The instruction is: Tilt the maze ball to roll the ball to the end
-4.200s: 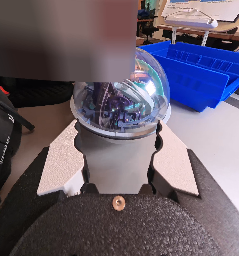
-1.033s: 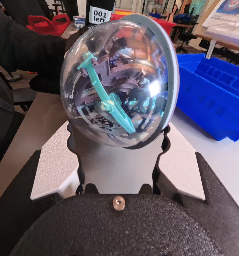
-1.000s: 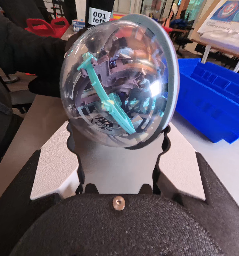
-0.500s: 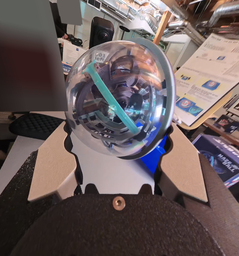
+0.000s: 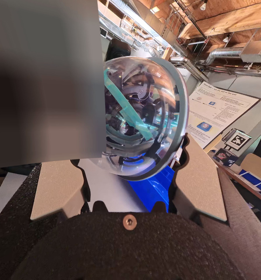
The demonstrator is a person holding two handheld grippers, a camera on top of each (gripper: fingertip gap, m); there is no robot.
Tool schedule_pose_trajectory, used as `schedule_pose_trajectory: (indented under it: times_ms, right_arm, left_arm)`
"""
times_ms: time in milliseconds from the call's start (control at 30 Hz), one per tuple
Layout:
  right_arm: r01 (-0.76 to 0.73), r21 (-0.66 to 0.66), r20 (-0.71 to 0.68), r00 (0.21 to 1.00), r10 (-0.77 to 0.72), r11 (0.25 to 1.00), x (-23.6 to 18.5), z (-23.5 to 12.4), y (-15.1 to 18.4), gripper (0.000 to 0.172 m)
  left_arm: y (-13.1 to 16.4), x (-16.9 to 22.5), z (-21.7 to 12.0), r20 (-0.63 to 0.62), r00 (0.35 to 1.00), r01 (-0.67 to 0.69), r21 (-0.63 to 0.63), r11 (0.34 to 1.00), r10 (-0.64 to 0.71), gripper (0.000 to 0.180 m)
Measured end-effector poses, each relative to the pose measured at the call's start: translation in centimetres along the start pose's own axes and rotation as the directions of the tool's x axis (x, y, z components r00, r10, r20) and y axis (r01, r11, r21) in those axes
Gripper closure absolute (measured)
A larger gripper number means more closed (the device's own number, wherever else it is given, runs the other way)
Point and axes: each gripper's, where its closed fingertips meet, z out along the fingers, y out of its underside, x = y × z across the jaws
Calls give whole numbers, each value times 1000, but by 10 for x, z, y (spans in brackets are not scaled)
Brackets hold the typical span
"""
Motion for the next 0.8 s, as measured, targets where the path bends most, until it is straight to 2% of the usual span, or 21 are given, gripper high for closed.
schedule_pose_trajectory:
  times_ms: [167,300,500,800]
  right_arm:
    - [5,6,19,1000,-5,1000,1,3,-6,37]
    - [17,17,26,1000,-18,1000,6,7,-12,39]
    - [46,13,-3,999,-46,999,15,19,-18,45]
    - [82,49,-22,996,-81,995,28,34,-35,44]
  left_arm:
    - [-15,-3,-8,-9,1000,-20,-8,1000,20,30]
    - [-25,-6,-15,-37,999,14,1,1000,-14,30]
    - [-45,-12,-27,-20,1000,-17,-1,1000,17,30]
    - [-77,-19,-40,32,996,-84,-11,996,84,31]
